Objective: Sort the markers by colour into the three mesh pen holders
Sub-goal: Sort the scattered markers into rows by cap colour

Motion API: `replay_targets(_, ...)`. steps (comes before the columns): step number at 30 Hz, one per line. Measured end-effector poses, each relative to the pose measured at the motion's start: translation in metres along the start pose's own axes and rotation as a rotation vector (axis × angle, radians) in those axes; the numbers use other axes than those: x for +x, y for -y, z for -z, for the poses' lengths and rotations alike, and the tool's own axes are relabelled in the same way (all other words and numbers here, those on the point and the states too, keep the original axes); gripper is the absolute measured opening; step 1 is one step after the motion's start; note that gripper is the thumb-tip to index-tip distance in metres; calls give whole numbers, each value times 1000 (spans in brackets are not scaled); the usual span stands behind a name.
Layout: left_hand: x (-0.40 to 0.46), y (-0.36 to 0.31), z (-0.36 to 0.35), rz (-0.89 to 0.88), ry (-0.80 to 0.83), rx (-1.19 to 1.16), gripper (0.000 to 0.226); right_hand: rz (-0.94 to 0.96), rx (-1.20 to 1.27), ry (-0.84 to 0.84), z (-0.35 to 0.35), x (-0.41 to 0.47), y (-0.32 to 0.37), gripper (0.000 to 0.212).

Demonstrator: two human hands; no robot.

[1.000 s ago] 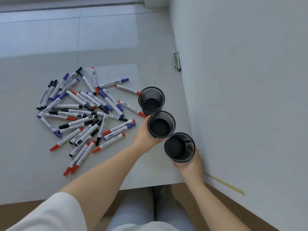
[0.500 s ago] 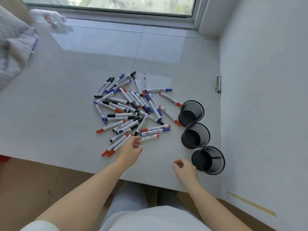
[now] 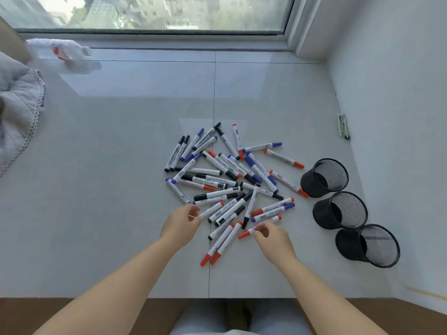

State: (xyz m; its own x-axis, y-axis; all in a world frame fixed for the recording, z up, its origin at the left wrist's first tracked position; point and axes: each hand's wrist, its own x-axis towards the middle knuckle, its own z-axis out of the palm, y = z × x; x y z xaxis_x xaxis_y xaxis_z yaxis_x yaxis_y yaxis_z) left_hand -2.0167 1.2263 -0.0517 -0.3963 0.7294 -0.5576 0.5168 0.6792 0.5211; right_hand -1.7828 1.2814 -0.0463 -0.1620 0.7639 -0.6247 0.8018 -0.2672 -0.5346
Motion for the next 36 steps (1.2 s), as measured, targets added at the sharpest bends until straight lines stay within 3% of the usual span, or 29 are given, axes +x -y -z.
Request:
replay_targets(9,55,-10,10,-284,40,357,34,-134,102,-217,-23,34,34,21)
replay_targets(15,73,-21,-18,-488,-45,517,36,-228,-67,-279,-31,68,42,26)
replay_targets(20,80,-25,-37,-518,-109,666,33,-258,-218,-188,-28,88,44,26)
replay_targets(25,84,-35,-48,-496,-143,714,20,-81,-82,-271,-11,83,41,28)
replay_targets(30,83,-44,-52,-436,-83,628,14,113,10,-311,22,83,32,25)
replay_targets(36,67,-60,-50,-335,-94,301,6,8,-131,-57,27,87,20,21)
